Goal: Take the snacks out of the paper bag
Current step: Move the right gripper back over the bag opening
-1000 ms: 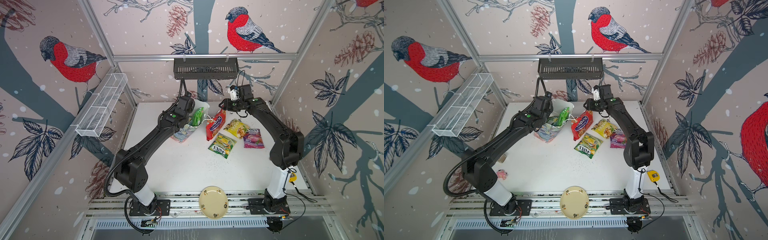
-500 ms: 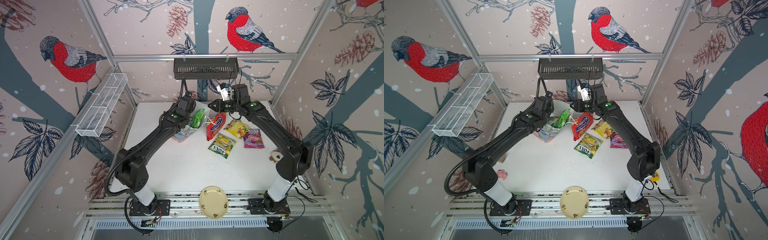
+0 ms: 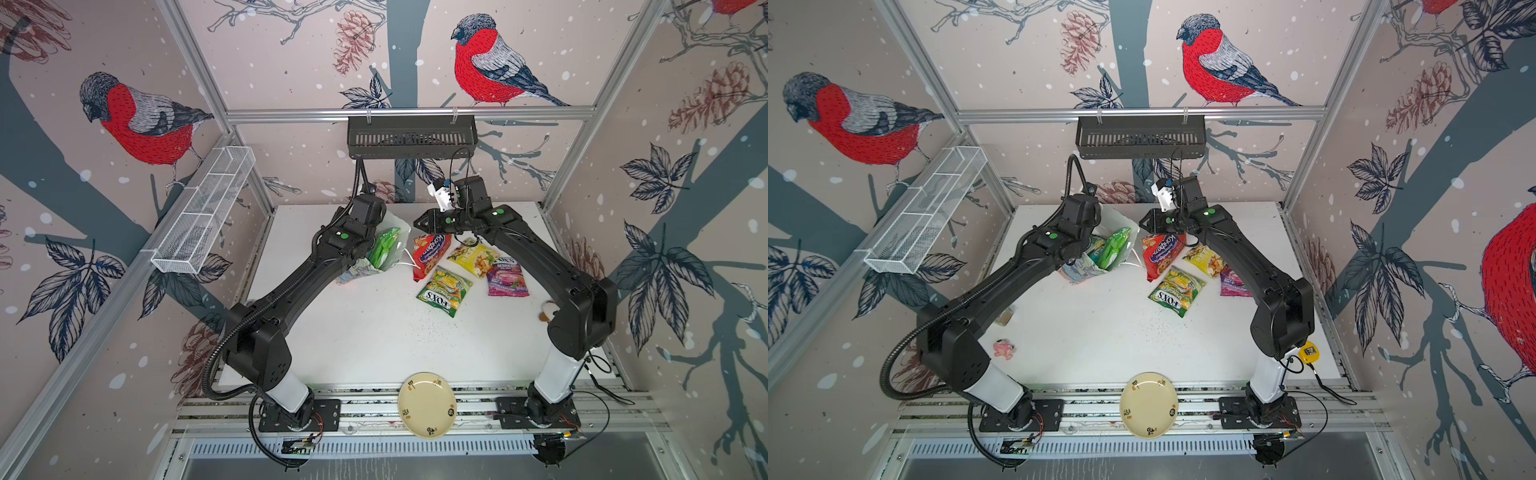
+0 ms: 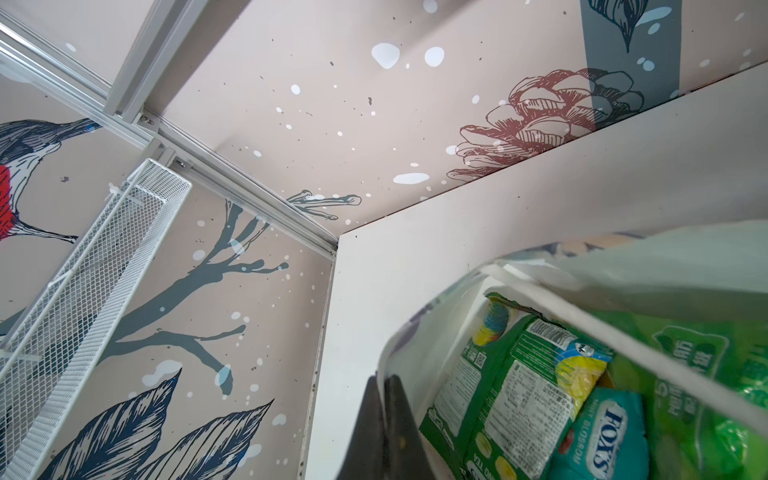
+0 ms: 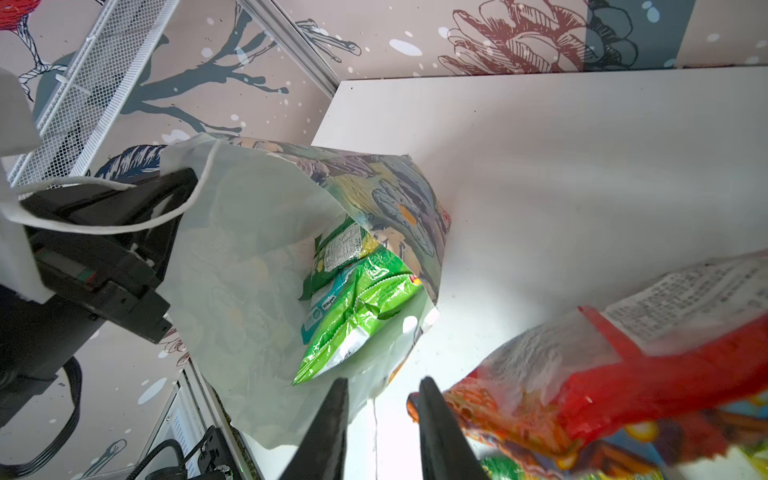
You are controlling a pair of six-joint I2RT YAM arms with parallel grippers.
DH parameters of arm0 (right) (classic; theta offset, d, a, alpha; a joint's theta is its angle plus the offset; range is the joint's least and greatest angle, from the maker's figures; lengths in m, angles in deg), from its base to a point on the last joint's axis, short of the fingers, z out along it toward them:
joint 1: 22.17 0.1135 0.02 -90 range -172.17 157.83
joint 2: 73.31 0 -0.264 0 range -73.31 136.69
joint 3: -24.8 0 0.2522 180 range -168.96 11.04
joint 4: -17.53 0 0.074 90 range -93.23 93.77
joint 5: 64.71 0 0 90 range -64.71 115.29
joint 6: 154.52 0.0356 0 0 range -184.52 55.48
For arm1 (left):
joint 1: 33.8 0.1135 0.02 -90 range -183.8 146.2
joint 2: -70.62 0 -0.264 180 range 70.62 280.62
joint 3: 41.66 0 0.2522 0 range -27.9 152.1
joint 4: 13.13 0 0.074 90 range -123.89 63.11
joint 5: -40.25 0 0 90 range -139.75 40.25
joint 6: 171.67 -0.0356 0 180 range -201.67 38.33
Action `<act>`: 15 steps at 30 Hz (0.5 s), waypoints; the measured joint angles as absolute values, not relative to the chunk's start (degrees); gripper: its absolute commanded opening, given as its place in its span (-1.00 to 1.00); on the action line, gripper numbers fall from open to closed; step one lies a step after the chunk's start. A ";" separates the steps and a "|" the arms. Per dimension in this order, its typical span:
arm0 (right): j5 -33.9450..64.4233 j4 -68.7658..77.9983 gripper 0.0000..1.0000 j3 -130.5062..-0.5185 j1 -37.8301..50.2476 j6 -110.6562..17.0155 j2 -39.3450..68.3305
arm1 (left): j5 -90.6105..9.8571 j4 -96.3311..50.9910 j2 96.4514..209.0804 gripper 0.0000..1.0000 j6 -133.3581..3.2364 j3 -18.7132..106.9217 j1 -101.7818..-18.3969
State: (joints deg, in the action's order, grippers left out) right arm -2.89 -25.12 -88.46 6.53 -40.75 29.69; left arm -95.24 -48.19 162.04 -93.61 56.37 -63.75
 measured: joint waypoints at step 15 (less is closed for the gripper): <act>-4.99 -23.19 -0.39 -78.28 11.96 -40.66 23.90 | -95.07 -46.92 160.44 -1.00 -88.24 51.87 -68.72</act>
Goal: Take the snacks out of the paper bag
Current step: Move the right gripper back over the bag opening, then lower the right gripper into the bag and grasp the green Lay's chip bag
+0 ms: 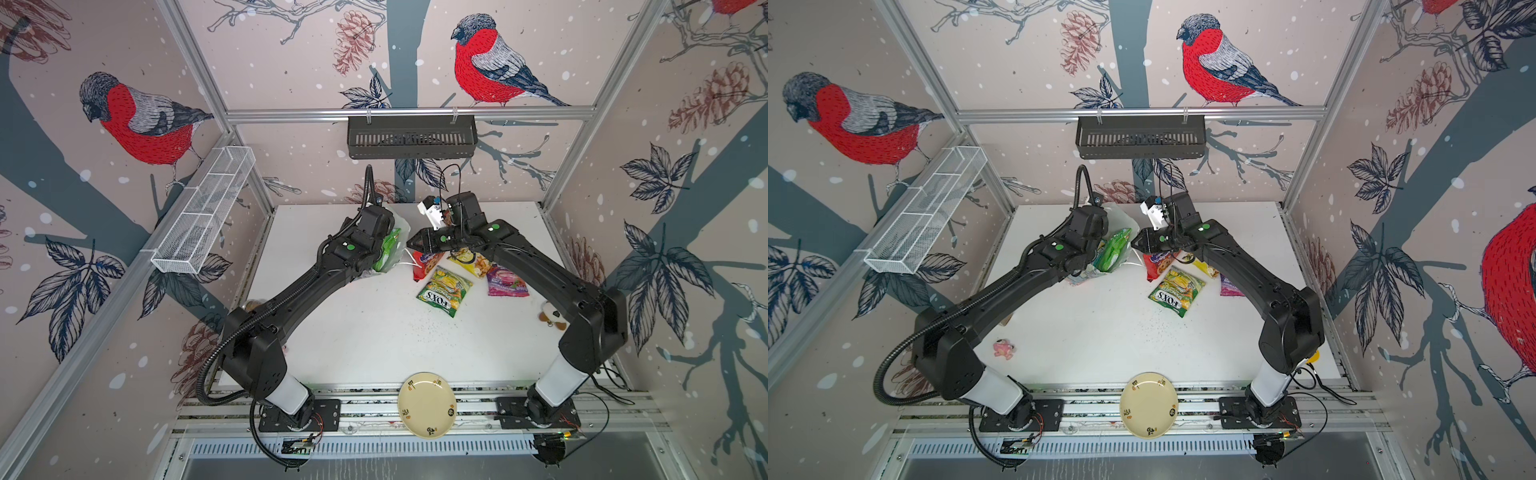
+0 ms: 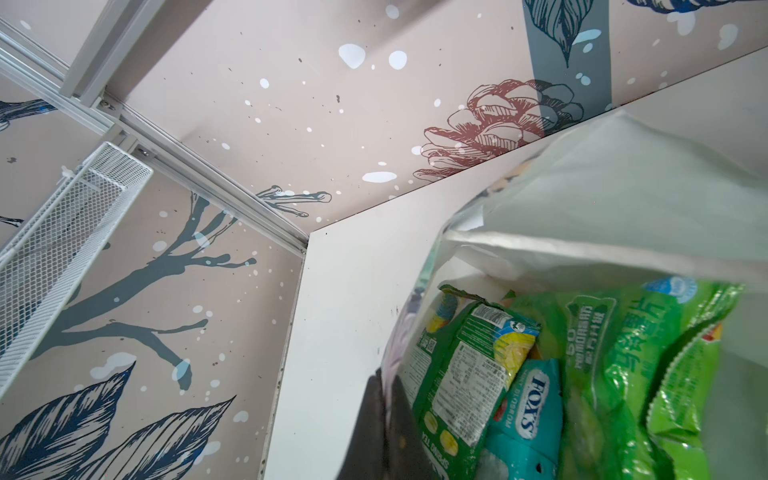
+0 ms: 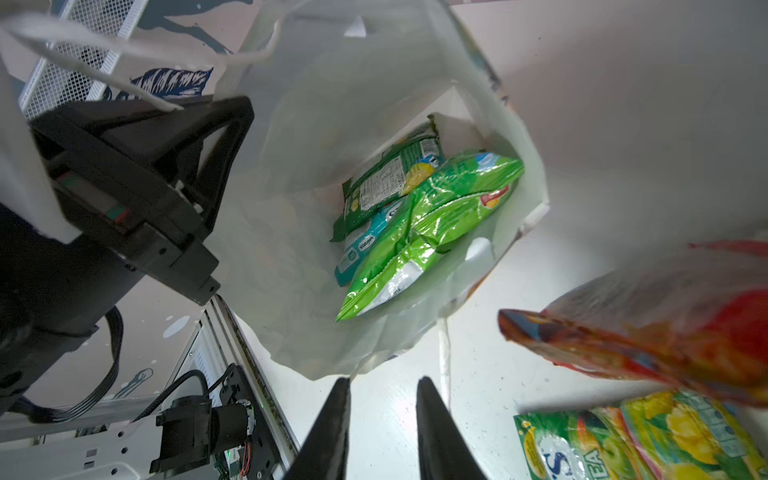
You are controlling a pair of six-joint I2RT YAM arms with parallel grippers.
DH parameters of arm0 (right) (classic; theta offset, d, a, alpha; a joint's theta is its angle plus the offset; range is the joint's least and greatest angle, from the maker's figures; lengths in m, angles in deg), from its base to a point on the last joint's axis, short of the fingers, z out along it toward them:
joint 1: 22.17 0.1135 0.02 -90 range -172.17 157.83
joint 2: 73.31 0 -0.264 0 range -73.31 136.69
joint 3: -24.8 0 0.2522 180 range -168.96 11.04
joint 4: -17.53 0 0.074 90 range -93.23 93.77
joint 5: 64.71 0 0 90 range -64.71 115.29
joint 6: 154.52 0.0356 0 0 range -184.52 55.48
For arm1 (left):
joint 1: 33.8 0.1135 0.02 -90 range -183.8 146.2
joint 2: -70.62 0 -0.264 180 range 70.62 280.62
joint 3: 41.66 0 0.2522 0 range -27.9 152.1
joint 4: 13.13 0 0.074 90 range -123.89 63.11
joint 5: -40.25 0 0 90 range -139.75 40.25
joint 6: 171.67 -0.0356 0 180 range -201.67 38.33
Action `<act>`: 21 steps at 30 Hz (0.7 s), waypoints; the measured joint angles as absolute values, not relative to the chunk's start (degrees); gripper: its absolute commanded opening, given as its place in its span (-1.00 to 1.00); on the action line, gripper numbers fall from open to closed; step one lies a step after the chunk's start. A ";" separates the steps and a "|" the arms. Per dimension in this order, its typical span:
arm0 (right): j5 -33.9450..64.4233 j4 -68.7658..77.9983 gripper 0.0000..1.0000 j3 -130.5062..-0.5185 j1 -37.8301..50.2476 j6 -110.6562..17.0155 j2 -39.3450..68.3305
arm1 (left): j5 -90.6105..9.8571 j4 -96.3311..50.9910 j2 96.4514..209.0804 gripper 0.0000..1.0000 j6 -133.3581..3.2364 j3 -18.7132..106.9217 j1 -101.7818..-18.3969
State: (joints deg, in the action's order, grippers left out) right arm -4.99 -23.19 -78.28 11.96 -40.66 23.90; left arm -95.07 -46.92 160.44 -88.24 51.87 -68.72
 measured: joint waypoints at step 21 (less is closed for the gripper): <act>3.23 -22.87 -0.08 -82.06 17.38 -37.71 32.25 | -95.07 -49.89 161.34 -1.00 -83.40 53.34 -71.82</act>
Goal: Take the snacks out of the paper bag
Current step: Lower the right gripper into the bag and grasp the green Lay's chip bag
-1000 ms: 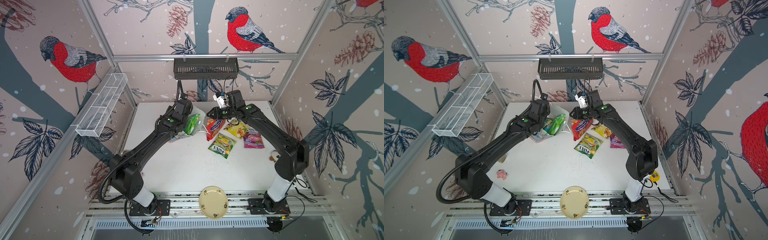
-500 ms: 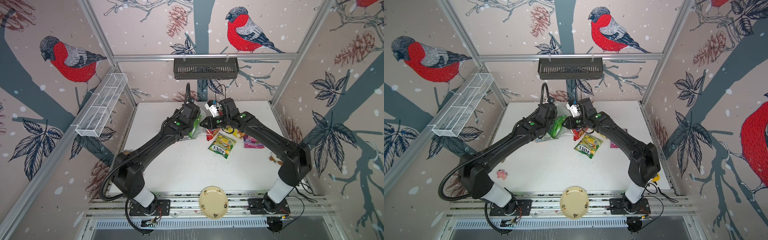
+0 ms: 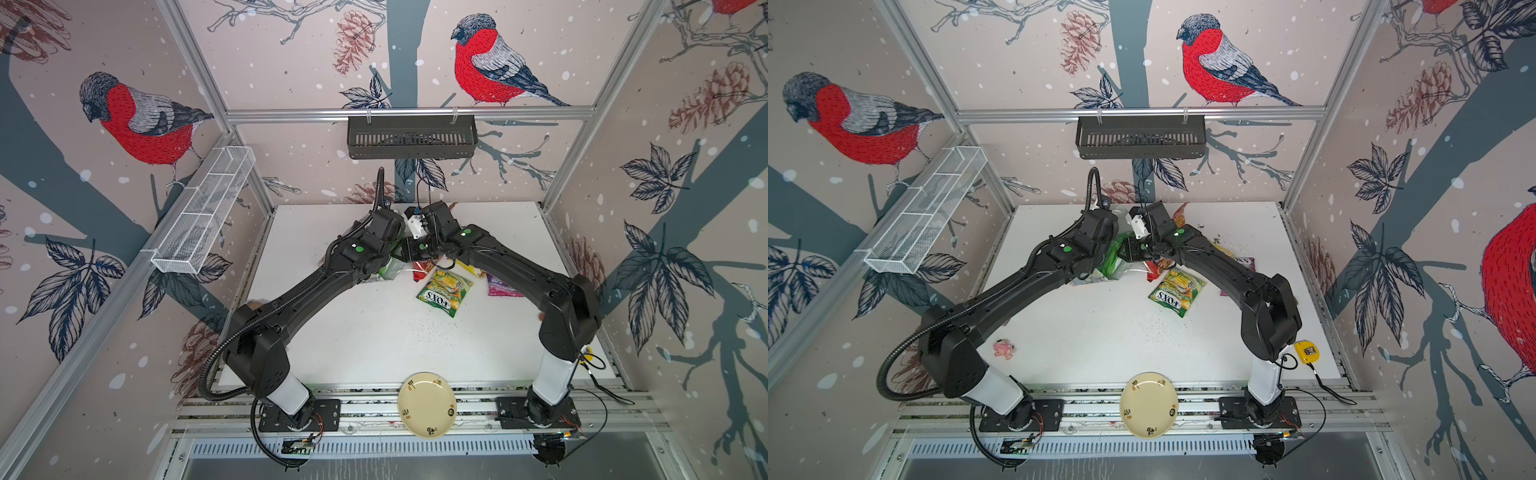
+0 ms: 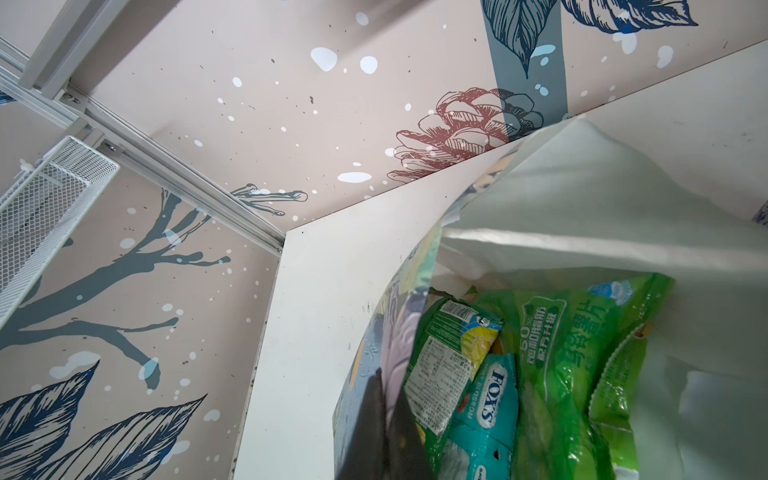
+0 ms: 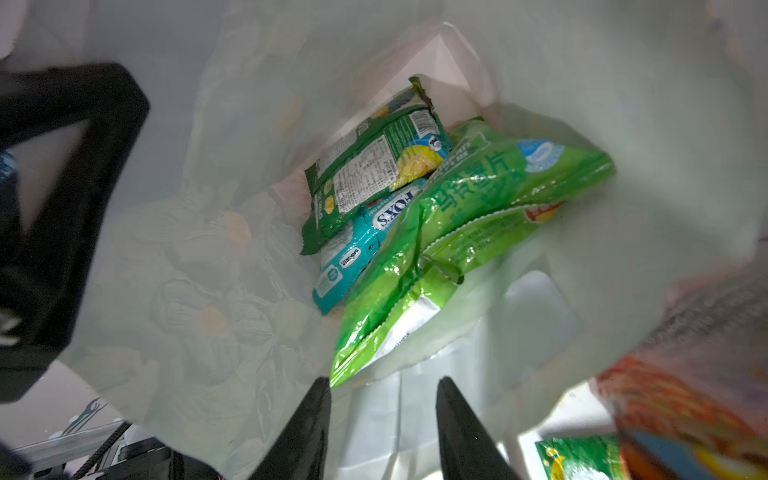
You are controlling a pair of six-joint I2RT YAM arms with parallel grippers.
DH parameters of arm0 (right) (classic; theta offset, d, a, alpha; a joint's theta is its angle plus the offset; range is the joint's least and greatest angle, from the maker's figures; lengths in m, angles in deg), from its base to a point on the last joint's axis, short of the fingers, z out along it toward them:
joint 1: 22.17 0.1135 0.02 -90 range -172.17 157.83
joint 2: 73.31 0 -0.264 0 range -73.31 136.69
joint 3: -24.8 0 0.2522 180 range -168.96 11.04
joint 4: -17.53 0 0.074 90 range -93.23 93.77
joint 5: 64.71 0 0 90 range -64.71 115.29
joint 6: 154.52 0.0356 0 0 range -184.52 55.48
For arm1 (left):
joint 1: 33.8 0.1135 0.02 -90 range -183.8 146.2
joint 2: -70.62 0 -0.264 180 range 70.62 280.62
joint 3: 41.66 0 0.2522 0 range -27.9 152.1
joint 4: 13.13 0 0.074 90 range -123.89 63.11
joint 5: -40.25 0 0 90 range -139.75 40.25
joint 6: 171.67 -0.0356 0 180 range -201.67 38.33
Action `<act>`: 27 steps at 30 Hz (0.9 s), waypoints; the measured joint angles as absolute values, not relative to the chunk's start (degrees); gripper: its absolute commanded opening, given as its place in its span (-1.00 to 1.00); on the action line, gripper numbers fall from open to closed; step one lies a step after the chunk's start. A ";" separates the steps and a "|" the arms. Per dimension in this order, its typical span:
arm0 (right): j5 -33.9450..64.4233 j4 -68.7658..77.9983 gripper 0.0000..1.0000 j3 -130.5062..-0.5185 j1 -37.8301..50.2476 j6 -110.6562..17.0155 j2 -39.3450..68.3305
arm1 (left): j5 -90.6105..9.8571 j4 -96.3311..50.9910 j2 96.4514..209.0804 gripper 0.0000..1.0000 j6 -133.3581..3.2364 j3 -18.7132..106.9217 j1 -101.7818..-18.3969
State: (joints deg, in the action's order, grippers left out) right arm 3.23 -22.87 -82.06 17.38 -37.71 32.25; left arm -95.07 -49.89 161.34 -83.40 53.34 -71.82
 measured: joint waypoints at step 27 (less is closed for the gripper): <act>8.84 -27.17 0.12 -87.22 19.41 -35.42 40.32 | -91.55 -50.48 161.36 -1.00 -82.12 55.06 -71.82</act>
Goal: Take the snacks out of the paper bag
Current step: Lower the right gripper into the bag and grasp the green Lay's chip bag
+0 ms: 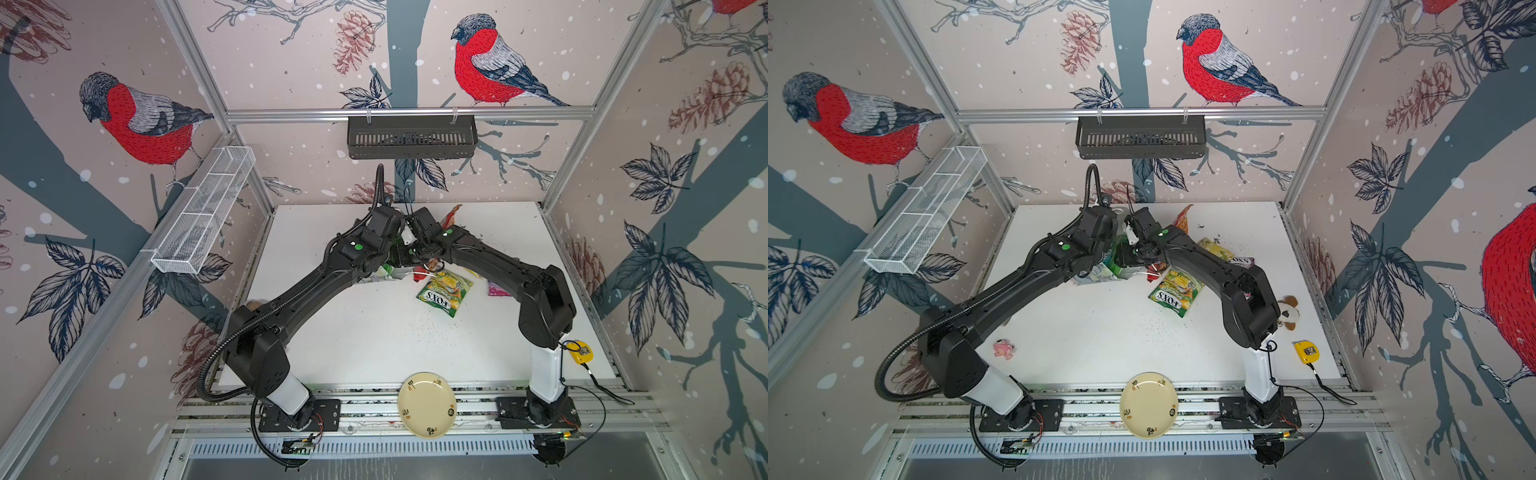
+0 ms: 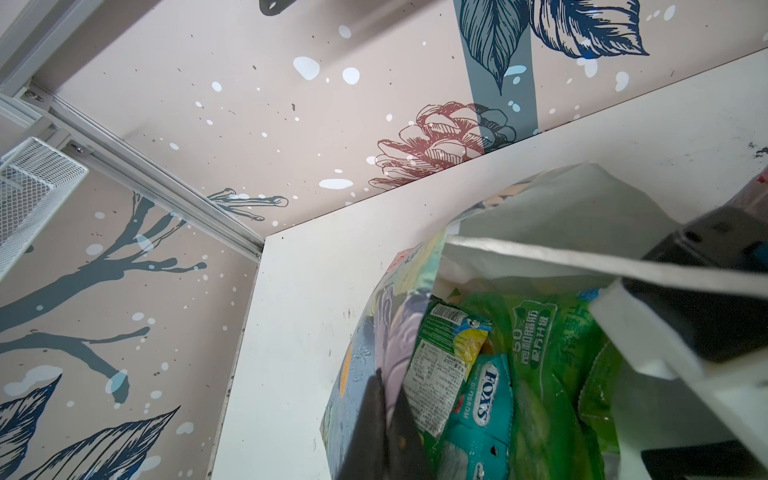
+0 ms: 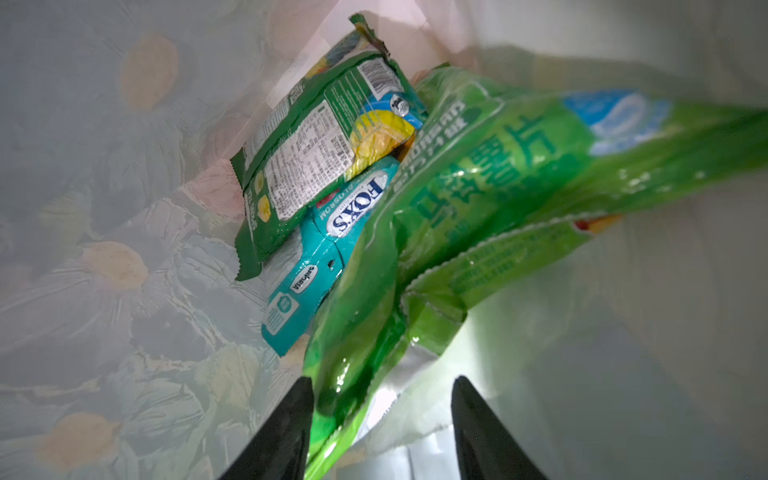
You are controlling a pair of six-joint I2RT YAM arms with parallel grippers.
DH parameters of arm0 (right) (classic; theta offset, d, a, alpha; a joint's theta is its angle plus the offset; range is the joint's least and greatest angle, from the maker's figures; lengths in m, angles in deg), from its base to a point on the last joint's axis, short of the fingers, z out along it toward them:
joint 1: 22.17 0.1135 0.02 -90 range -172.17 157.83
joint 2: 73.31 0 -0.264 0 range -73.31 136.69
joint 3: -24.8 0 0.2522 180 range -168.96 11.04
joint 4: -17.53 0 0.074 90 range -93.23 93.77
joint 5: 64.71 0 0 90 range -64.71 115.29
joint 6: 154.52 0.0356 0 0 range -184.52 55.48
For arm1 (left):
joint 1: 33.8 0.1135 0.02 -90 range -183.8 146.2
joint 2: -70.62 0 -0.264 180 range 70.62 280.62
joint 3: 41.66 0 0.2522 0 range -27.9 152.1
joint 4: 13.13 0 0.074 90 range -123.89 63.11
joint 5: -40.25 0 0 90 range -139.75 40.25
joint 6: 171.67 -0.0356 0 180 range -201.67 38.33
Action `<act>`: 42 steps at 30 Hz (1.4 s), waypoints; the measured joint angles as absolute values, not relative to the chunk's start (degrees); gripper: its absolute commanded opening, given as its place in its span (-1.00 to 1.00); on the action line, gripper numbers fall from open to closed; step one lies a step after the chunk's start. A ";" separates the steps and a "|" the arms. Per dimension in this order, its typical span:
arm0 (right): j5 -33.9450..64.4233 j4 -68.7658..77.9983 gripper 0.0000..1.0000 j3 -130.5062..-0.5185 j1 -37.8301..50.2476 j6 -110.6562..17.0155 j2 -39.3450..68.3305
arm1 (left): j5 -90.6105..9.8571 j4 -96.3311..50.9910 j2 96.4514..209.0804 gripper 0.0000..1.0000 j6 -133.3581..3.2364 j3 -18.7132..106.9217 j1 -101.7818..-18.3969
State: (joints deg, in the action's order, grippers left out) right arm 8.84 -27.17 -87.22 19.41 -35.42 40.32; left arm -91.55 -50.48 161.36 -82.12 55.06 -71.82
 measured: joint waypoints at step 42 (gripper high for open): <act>10.02 -25.66 -0.97 -89.84 18.08 -34.54 42.78 | -90.41 -48.67 160.20 -1.00 -84.69 53.01 -70.97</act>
